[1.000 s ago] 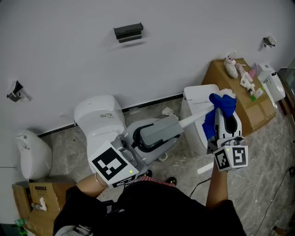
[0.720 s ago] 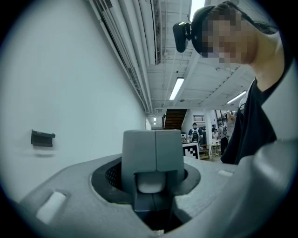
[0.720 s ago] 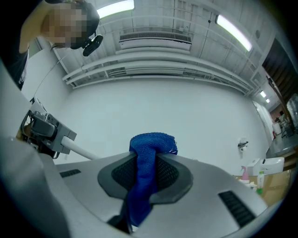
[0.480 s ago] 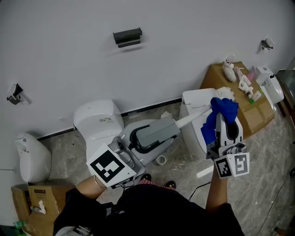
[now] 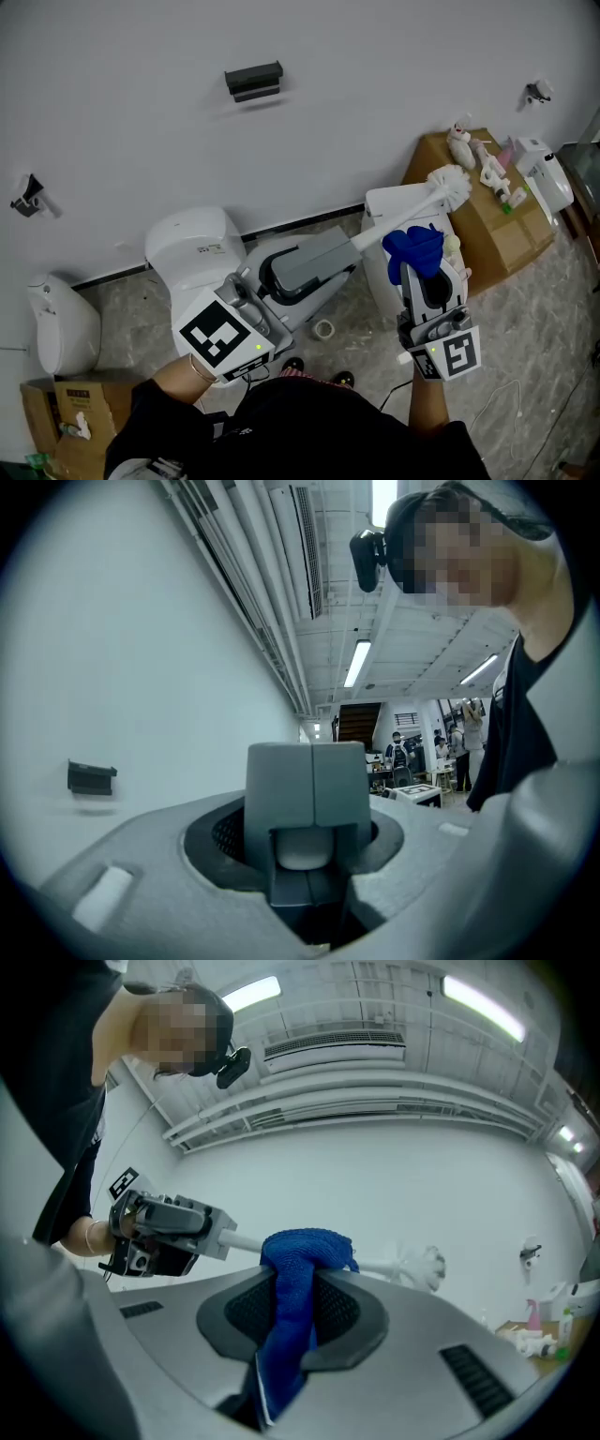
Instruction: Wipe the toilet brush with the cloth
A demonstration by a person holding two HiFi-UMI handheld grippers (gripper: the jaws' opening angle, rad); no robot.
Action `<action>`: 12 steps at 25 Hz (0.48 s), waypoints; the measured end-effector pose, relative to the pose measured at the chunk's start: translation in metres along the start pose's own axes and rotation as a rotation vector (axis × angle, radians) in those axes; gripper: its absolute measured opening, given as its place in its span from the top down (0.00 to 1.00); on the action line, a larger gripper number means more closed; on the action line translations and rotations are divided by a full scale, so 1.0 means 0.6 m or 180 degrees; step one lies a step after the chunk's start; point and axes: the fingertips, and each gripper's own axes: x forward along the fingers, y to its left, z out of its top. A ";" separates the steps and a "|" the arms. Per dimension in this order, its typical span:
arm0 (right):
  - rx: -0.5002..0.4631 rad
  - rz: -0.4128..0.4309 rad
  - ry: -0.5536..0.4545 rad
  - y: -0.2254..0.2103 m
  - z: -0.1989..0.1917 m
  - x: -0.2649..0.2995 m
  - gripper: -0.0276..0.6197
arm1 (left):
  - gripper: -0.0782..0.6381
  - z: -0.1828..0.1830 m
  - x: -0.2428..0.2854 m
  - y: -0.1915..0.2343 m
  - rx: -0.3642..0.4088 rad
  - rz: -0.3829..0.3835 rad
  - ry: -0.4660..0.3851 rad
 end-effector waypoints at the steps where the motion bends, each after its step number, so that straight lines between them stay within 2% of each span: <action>1: 0.0009 0.0023 0.0033 0.007 -0.007 0.004 0.85 | 0.65 0.002 0.002 0.000 -0.0007 -0.0011 -0.0010; 6: 0.0103 0.0154 0.0134 0.040 -0.037 0.019 0.85 | 0.65 0.009 0.012 0.000 0.0009 -0.0074 -0.0033; 12: 0.0188 0.0240 0.0097 0.072 -0.034 0.039 0.85 | 0.65 0.011 0.017 -0.008 -0.0007 -0.0142 -0.0061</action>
